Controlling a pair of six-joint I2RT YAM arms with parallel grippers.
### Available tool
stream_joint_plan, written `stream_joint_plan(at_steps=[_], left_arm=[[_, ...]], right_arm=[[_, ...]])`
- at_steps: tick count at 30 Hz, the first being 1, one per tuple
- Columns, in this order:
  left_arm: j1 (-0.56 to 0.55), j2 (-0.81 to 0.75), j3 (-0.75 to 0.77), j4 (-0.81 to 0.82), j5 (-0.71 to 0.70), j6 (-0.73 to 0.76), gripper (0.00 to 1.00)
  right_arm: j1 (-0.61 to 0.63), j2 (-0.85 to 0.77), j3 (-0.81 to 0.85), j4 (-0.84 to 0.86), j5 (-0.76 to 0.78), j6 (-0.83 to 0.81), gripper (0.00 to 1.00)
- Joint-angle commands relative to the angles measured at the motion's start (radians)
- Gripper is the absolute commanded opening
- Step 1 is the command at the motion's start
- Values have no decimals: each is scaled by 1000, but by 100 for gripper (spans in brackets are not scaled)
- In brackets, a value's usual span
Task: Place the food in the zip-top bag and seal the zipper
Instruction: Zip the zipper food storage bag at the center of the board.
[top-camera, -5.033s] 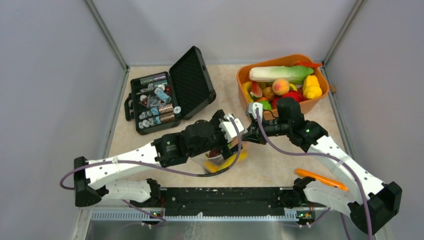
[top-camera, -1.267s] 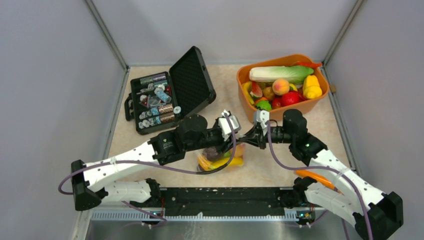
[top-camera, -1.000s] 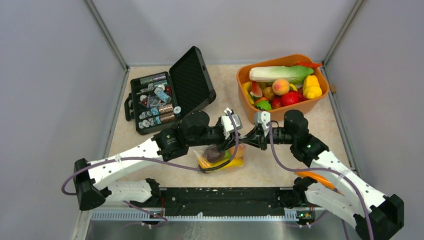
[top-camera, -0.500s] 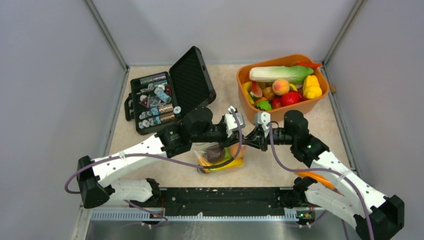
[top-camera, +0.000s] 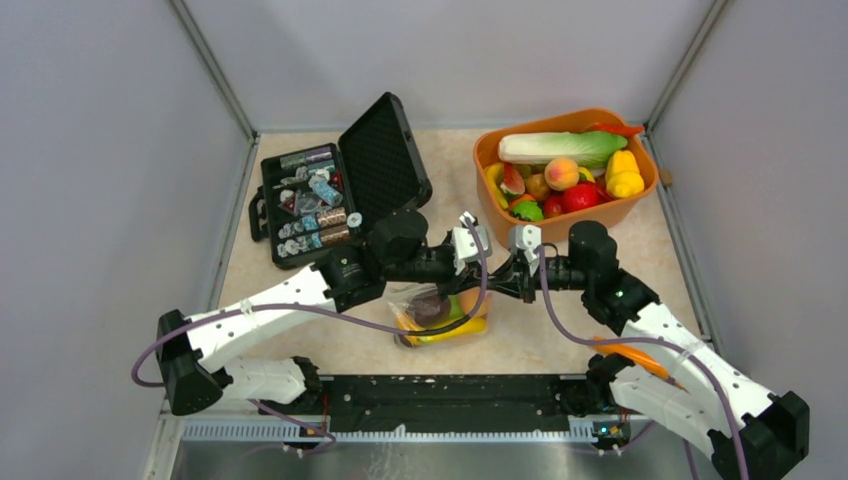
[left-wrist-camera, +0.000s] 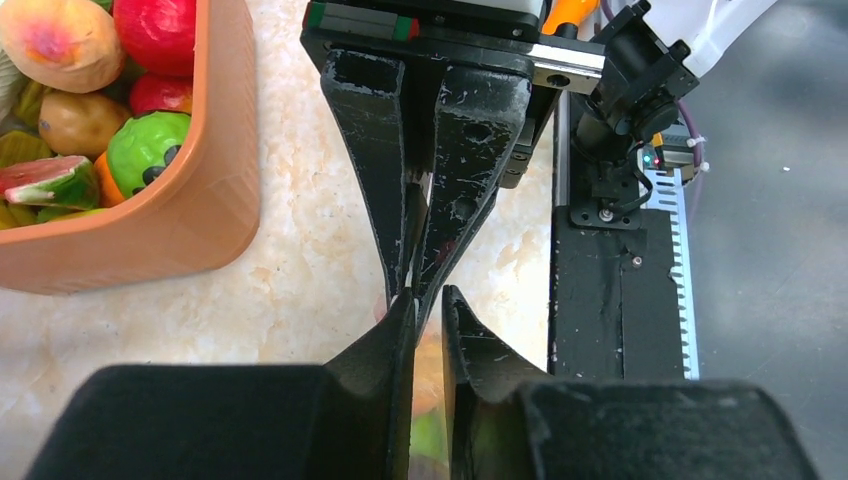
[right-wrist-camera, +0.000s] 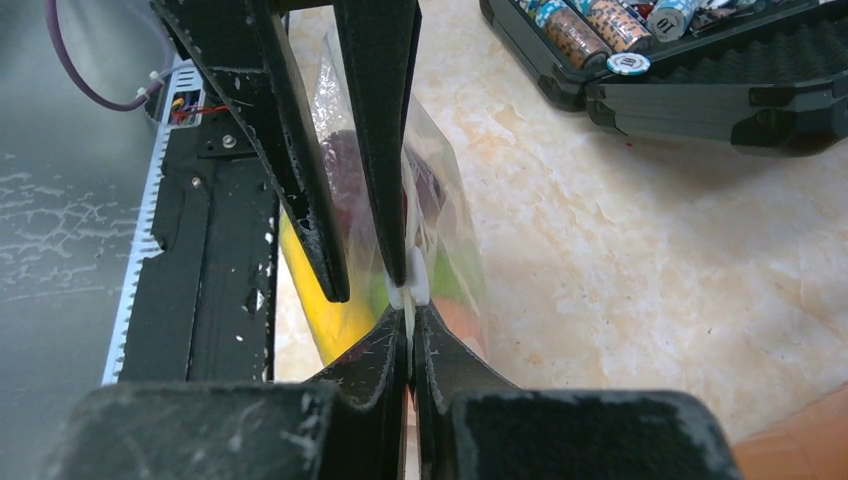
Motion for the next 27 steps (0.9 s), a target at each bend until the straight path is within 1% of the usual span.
stream_joint_plan(at_steps=[1, 2, 3, 4, 5, 9, 11, 13, 15, 16, 20, 23, 25, 27], left_arm=[[4, 20, 38, -24, 33, 24, 15], [5, 23, 40, -31, 31, 27, 16], [4, 25, 42, -35, 27, 27, 19], [3, 24, 40, -36, 22, 28, 26], [3, 23, 37, -34, 16, 27, 28], [4, 23, 33, -29, -12, 28, 32], [4, 22, 33, -32, -25, 31, 32], [5, 24, 31, -41, -39, 33, 35], [3, 25, 31, -52, -55, 39, 48], [4, 23, 31, -53, -60, 41, 50], [3, 16, 27, -48, -71, 39, 49], [4, 7, 17, -24, -72, 31, 45], [4, 4, 15, -9, -67, 23, 38], [5, 4, 10, 10, -62, 12, 38]], right_arm=[[7, -15, 69, 22, -17, -11, 0], [7, -15, 71, 19, -17, -13, 0], [7, -14, 72, 16, -17, -12, 0], [7, -14, 74, 13, -15, -13, 0], [7, -15, 74, 14, -16, -13, 0], [7, -15, 75, 16, -19, -9, 0], [7, -15, 77, 14, -20, -9, 0], [7, -15, 77, 14, -18, -9, 0], [7, -15, 78, 10, -17, -10, 0], [7, -15, 78, 11, -17, -10, 0], [7, -15, 74, 12, -19, -10, 0], [7, -15, 69, 19, -20, -7, 0], [8, -14, 67, 18, -20, -7, 0], [7, -14, 66, 18, -19, -7, 0]])
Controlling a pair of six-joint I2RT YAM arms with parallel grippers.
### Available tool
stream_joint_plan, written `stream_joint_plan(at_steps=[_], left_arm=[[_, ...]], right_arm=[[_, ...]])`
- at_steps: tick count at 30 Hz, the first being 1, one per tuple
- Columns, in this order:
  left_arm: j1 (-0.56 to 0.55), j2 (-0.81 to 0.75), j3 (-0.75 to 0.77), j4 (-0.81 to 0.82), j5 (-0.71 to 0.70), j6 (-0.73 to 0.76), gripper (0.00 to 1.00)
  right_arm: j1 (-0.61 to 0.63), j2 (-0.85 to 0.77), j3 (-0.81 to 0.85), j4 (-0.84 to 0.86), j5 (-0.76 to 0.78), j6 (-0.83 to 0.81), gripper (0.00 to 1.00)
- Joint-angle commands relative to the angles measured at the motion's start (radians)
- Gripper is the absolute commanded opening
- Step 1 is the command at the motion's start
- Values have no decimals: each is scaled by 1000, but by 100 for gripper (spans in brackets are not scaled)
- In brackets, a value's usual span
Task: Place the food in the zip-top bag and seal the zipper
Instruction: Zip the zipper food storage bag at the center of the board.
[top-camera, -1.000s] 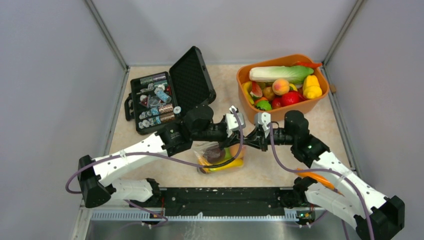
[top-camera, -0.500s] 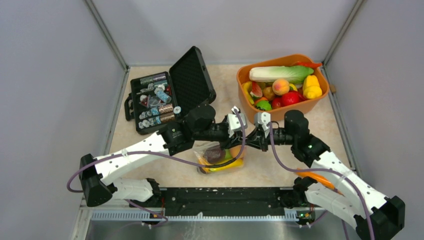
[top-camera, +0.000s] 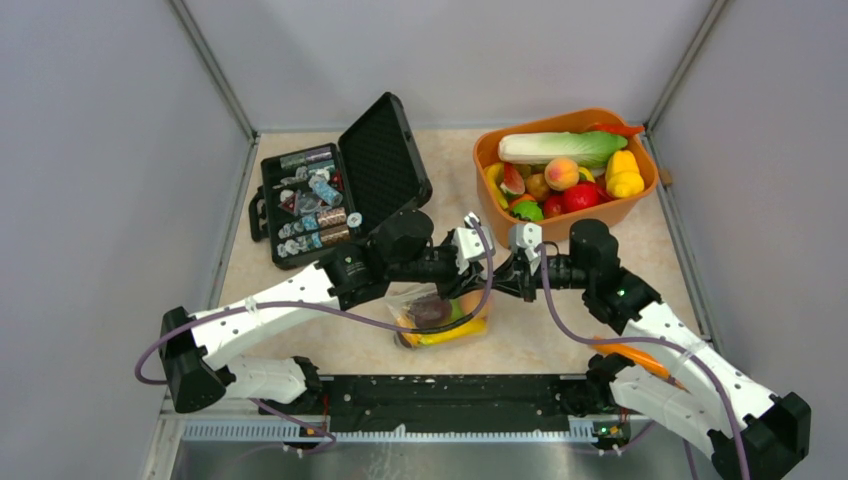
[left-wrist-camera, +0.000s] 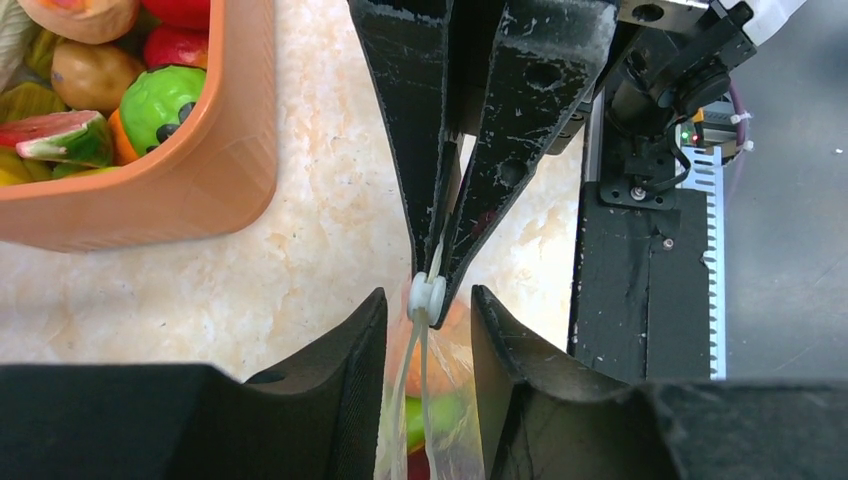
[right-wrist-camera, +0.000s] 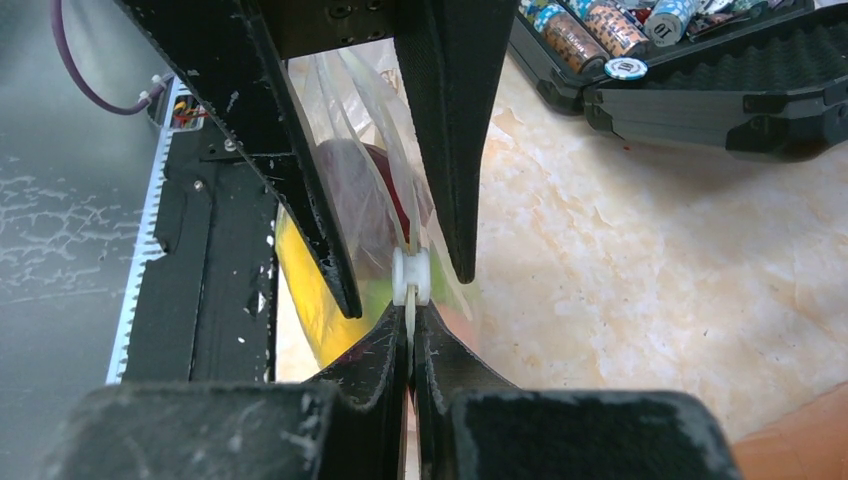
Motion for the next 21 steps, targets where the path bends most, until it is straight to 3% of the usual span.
stream_joint_plan(at_steps=[1, 7, 14, 21], left_arm=[[4, -19, -5, 82, 8, -19, 38], [4, -6, 0, 81, 38, -25, 26], [5, -10, 1, 32, 24, -2, 1], [6, -64, -32, -32, -42, 33, 0]], right_arm=[[7, -15, 45, 39, -19, -6, 0], [7, -15, 47, 31, -13, -11, 0], [7, -24, 44, 35, 10, -5, 0], [7, -16, 53, 21, 27, 0, 0]])
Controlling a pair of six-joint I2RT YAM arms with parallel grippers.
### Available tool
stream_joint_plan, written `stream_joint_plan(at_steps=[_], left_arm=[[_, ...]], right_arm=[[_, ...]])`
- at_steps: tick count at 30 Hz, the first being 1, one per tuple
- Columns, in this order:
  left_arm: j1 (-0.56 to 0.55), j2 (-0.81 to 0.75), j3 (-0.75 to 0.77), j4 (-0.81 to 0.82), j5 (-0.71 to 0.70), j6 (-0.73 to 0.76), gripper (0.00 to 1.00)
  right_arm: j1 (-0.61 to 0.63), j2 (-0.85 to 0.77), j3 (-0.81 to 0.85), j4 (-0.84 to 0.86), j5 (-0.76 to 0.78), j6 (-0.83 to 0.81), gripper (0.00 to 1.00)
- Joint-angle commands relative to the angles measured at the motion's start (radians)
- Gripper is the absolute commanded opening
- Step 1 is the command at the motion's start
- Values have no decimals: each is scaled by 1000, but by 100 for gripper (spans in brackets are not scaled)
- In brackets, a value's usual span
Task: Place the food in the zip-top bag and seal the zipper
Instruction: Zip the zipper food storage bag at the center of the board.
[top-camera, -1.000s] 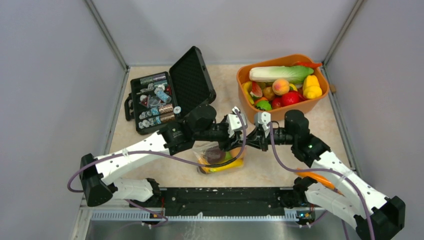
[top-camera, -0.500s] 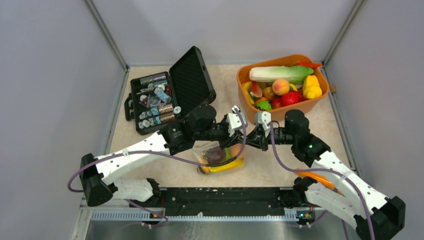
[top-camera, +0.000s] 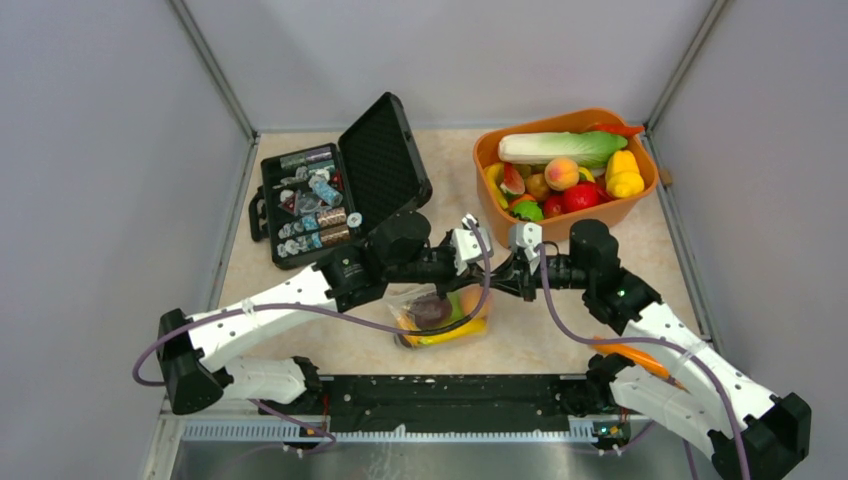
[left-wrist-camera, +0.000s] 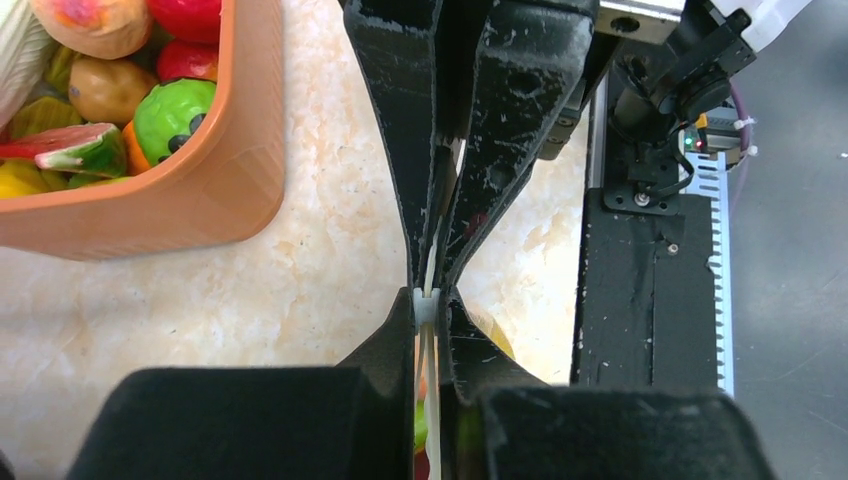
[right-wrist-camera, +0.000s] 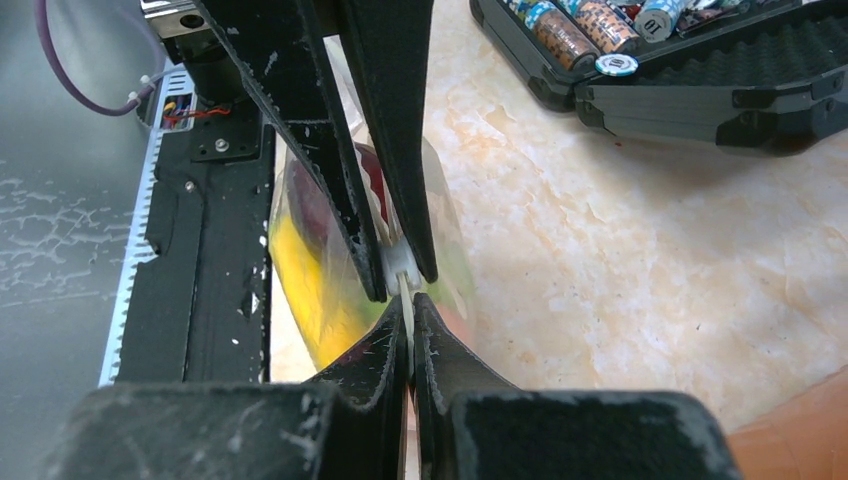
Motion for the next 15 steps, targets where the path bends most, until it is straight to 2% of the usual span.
stream_joint_plan(at_steps=[1, 10, 15], left_arm=[[6, -65, -30, -63, -49, 34, 0], [18, -112, -62, -119, -88, 43, 0], [18, -110, -62, -81, -35, 14, 0]], right_arm=[[7, -8, 55, 19, 5, -2, 0], [7, 6, 61, 22, -12, -4, 0], [9, 22, 55, 41, -35, 19, 0]])
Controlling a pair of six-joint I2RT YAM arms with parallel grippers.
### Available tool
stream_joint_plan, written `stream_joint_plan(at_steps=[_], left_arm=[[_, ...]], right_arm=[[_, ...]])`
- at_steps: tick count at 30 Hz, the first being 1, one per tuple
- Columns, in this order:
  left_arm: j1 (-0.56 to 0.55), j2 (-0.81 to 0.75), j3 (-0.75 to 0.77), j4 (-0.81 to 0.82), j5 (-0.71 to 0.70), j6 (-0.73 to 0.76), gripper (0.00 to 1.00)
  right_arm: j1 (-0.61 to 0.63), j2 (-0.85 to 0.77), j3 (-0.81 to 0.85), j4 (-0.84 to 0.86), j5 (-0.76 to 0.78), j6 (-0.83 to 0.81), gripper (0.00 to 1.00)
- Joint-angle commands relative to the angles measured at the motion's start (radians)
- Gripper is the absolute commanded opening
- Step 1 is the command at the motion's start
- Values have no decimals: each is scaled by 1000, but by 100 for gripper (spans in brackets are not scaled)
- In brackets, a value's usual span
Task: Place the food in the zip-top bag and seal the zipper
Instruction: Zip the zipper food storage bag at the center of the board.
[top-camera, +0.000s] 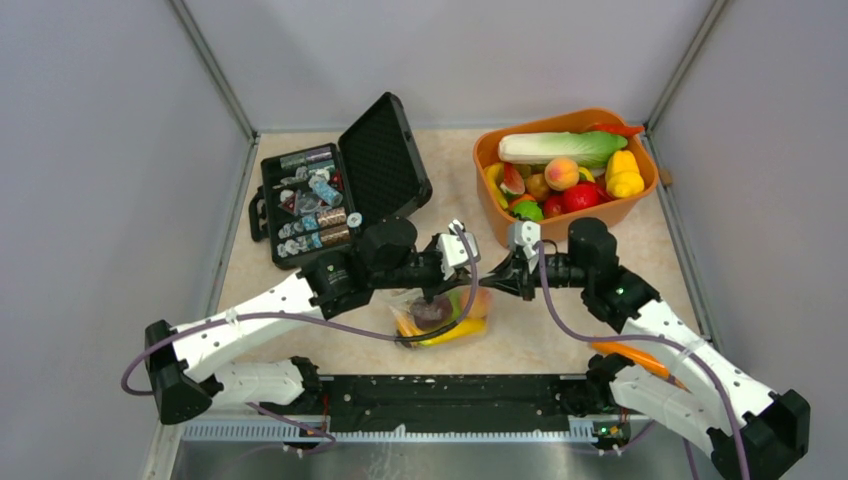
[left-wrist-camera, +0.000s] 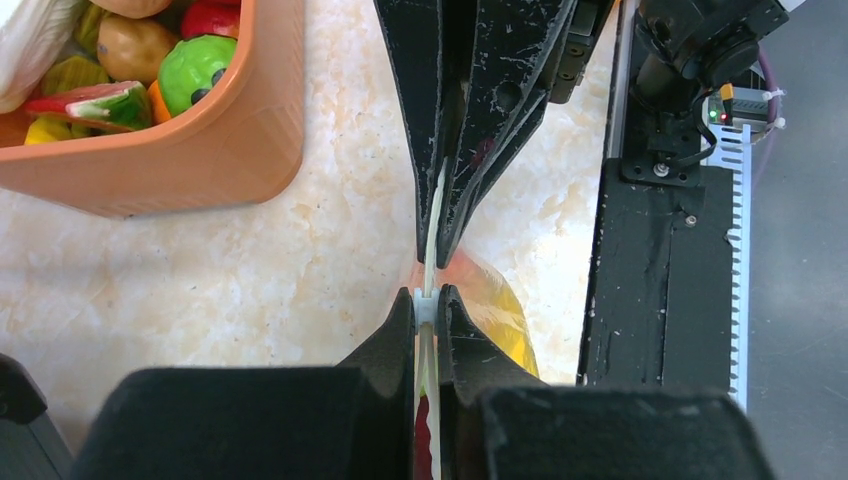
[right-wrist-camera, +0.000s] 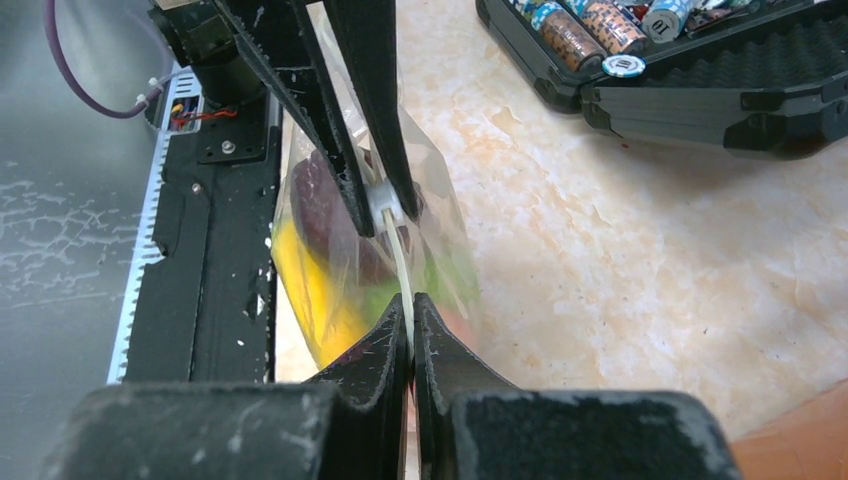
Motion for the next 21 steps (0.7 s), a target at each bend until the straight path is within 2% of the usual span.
stream_joint_plan(at_steps=[1, 2, 3, 5, 7, 8, 10, 14, 21], left_arm=[[10, -15, -8, -9, 32, -22, 0], [9, -6, -3, -1, 46, -28, 0], [9, 3, 4, 5, 57, -34, 0], [9, 20, 16, 6, 82, -40, 0], [9, 32, 22, 9, 95, -46, 0], [9, 36, 23, 9, 99, -47, 0], [9, 40, 24, 13, 105, -53, 0], [10, 36, 19, 28, 103, -63, 0], [9, 29, 19, 37, 94, -70, 0]], right_arm=[[8, 12, 43, 50, -35, 20, 0], [8, 17, 43, 52, -39, 20, 0], [9, 19, 44, 53, -39, 20, 5], [8, 19, 44, 57, -33, 21, 24], [9, 14, 44, 61, -33, 24, 34], [9, 13, 45, 62, -33, 24, 35], [9, 17, 46, 67, -37, 24, 36], [9, 38, 54, 55, -72, 21, 31], [19, 32, 54, 41, -45, 7, 31]])
